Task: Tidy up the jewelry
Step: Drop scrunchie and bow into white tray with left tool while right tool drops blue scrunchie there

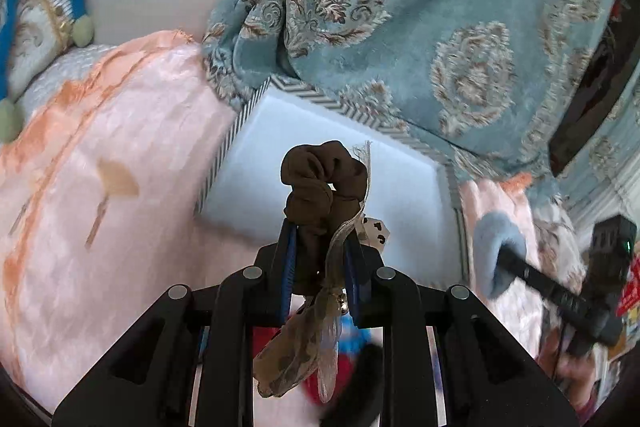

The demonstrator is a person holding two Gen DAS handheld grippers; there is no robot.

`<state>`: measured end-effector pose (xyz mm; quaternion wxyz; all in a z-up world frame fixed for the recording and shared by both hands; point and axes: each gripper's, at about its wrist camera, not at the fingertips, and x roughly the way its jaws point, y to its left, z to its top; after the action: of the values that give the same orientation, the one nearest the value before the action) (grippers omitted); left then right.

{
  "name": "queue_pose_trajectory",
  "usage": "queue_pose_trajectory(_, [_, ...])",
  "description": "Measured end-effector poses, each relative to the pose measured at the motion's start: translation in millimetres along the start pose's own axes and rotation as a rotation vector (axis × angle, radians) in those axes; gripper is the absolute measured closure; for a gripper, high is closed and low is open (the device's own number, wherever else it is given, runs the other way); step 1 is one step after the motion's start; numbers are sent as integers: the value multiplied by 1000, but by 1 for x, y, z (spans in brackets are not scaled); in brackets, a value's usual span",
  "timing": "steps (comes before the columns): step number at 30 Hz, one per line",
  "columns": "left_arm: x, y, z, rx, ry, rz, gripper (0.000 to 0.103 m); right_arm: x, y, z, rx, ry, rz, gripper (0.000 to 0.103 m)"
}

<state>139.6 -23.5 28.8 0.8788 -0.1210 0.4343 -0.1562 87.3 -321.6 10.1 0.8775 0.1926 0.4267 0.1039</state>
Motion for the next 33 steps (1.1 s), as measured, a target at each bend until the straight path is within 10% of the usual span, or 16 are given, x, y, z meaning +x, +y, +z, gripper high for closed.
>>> queue_pose_trajectory(13, [114,19,38,-29,115,152,69,57,-30,-6,29,106,-140,78])
queue_pose_trajectory(28, [60,8,25,-11,49,142,38,23,-22,-8,64,69,-74,61])
queue_pose_trajectory(33, [23,-6,8,40,4,175,38,-2,2,-23,3,20,-88,38])
